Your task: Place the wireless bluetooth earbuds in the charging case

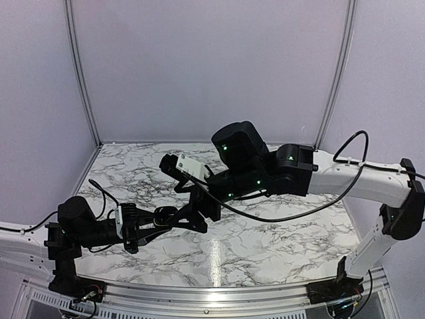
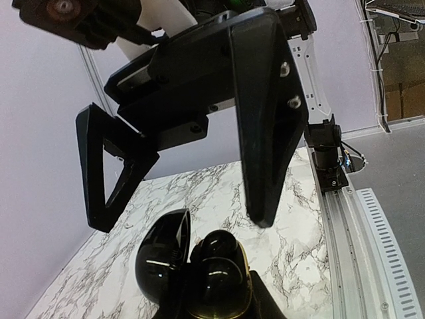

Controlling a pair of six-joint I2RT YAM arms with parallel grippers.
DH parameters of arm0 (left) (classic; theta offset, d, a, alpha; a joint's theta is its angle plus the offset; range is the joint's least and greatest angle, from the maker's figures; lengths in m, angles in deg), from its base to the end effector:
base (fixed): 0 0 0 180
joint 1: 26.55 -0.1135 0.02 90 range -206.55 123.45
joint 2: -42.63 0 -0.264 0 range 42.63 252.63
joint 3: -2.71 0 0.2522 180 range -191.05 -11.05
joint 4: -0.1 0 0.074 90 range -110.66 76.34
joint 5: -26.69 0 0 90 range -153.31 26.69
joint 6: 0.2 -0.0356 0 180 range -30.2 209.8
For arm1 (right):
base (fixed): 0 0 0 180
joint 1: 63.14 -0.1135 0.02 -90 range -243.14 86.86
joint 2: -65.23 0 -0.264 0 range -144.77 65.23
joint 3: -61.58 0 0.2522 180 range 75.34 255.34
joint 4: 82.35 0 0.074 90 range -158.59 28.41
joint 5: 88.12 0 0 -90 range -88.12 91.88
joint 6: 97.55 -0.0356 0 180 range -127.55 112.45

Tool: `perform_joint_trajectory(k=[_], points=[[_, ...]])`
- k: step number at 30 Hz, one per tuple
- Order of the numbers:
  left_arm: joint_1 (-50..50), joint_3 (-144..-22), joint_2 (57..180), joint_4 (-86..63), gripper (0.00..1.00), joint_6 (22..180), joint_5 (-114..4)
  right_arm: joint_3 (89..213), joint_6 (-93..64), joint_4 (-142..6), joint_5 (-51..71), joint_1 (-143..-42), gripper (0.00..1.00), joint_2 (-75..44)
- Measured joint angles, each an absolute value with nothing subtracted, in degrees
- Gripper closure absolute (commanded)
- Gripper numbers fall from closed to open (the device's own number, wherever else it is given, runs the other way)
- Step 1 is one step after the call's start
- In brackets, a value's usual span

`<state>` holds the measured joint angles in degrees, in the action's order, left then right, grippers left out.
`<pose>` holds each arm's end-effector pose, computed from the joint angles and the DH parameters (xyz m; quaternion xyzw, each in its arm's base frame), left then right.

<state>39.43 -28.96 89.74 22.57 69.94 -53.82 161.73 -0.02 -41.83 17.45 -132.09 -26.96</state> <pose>0.0727 -0.1775 0.2531 0.4949 0.4412 -0.3428 0.6654 0.1244 0.3498 0.3540 -0.5889 0.6422 0.3453 0.3487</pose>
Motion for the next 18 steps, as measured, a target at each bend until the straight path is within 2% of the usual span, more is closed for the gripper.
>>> perform_joint_trajectory(k=[7, 18], points=[[39.1, -29.0, 89.5, 22.6, 1.0, 70.3, -53.8, 160.6, -0.5, -44.4, 23.4, -130.5, 0.01, -24.4], [38.6, -29.0, 89.5, 23.4, 1.0, 71.3, -53.7, 158.4, -0.2, -45.6, 24.8, -129.1, 0.03, -24.0]])
